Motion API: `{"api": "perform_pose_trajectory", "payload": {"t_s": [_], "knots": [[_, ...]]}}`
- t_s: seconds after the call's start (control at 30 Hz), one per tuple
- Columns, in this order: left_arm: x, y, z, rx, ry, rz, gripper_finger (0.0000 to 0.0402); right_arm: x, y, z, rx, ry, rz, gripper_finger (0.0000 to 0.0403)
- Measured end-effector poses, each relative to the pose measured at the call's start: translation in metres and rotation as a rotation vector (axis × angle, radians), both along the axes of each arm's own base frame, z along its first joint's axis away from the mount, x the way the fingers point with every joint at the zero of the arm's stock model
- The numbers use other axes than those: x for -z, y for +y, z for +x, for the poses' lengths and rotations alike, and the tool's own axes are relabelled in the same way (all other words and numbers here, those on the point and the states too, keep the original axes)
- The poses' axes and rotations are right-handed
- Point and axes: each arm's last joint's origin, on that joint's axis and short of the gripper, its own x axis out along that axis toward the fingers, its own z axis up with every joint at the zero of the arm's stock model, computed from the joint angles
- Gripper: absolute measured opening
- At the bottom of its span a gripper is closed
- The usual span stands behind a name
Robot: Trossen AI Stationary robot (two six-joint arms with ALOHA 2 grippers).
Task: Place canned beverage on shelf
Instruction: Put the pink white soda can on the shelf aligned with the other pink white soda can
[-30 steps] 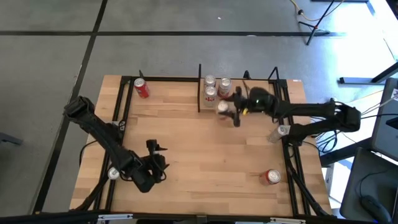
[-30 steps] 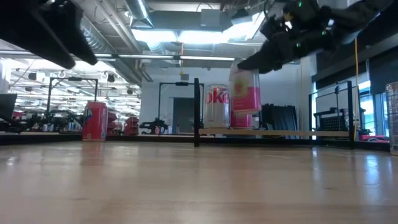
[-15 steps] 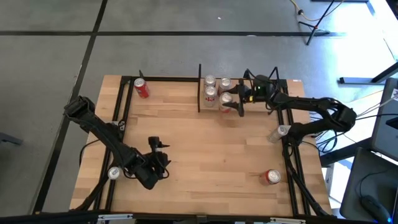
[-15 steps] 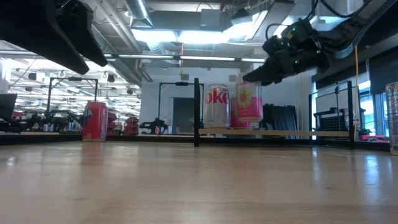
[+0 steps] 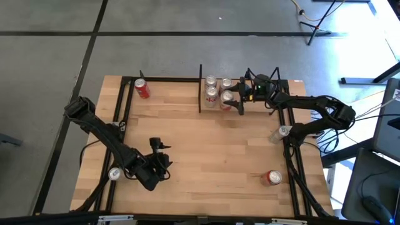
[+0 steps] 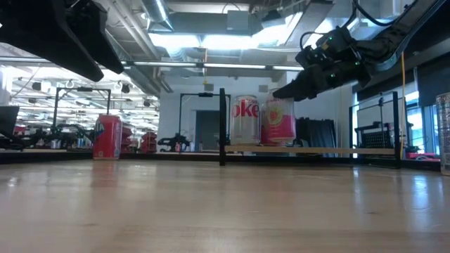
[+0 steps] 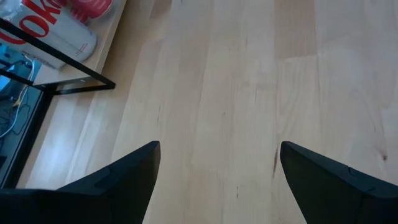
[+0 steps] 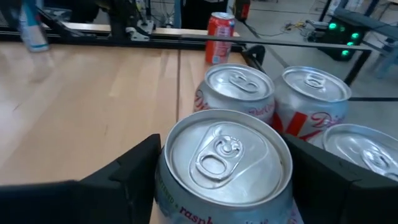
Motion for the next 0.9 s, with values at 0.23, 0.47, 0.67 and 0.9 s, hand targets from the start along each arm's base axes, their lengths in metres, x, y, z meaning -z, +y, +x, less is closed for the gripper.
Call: {"api": "perform_pose_trajectory", "payload": {"t_s": [0.23,0.47,0.67,0.9], "knots": [[0.0000,0.0000,0.0000,0.004,0.002,0.004,0.0326,0.0005,-0.0008,-0.0001,0.032,0.009,-0.007,0.0287],[0.0002,0.0000,0.0000,0.013,0.008,0.013,0.0326,0.0027,-0.0019,-0.0008,0.079,0.036,-0.008,0.0290],[0.0001,-0.0003,0.0002,0.015,0.009,0.005,0.0326,0.0030,-0.0017,-0.0008,0.088,0.034,0.024,0.0291],[0.0003,-0.0011,0.0003,0.023,0.016,-0.013,0.0326,0.0032,-0.0018,-0.0008,0.097,0.033,0.048,0.0292]]}}
